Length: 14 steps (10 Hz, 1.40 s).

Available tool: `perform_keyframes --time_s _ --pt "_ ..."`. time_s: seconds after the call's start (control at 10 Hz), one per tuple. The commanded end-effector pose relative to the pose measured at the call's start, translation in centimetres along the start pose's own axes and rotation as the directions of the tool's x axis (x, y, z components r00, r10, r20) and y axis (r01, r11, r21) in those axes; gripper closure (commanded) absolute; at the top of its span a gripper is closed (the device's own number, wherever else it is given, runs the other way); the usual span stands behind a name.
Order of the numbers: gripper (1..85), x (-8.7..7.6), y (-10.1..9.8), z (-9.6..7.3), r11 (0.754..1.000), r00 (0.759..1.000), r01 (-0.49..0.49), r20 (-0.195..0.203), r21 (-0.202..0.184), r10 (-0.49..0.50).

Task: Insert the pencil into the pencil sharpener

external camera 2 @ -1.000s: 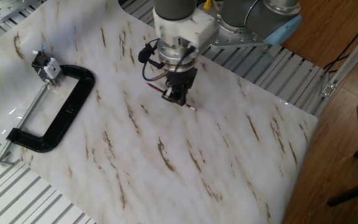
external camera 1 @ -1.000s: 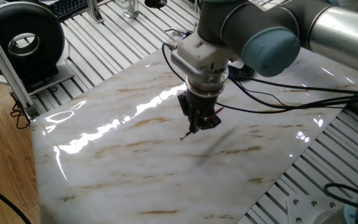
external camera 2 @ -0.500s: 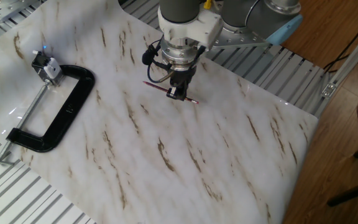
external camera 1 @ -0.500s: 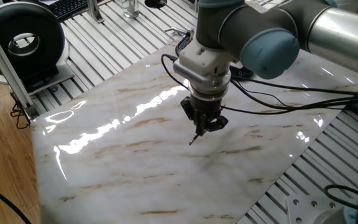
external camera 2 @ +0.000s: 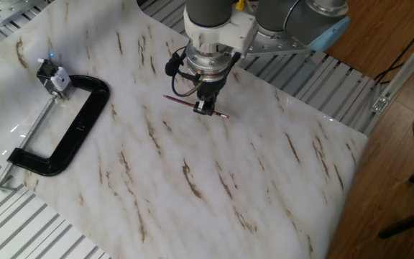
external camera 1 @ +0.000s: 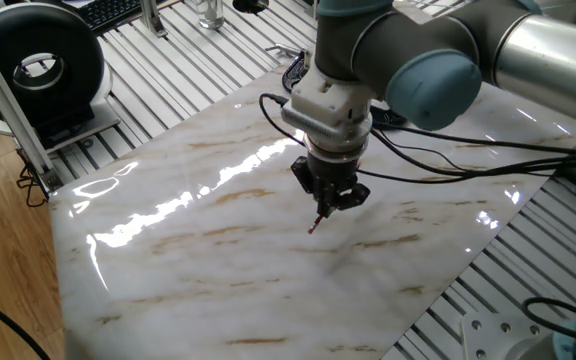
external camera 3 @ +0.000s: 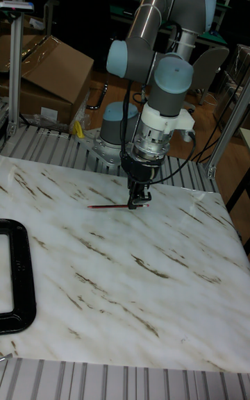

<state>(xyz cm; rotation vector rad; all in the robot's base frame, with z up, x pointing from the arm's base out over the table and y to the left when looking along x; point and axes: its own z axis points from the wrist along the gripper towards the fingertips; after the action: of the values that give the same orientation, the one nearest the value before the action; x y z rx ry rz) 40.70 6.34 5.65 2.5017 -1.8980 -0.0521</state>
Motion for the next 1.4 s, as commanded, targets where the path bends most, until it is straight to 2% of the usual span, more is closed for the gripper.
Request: perform_keyframes --time_s 0.0,0.3,0.4,0.5,0.6,0.9,1.1,1.3 --pt "84.7 0.2 -1.1 -0.1 0.997 0.998 -0.064 -0.004 0.042 0.065" --pt "84.7 1.1 -3.2 -0.3 0.976 0.984 -0.173 -0.019 0.129 0.177" --pt "84.7 0.8 -3.8 -0.4 0.968 0.979 -0.201 0.002 0.15 0.203" --pt "84.7 0.4 -3.8 -0.4 0.972 0.983 -0.185 0.016 0.146 0.185" --pt "84.7 1.6 -4.0 -0.5 0.984 0.992 -0.128 0.007 0.126 0.128" --pt "84.7 7.8 -4.8 -1.9 0.998 0.999 0.048 -0.018 0.051 -0.047" --pt "84.7 11.6 -5.7 -2.7 0.988 0.988 0.15 -0.041 0.035 -0.149" --pt "84.7 15.0 -5.7 -2.7 0.979 0.979 0.2 -0.038 0.028 -0.199"
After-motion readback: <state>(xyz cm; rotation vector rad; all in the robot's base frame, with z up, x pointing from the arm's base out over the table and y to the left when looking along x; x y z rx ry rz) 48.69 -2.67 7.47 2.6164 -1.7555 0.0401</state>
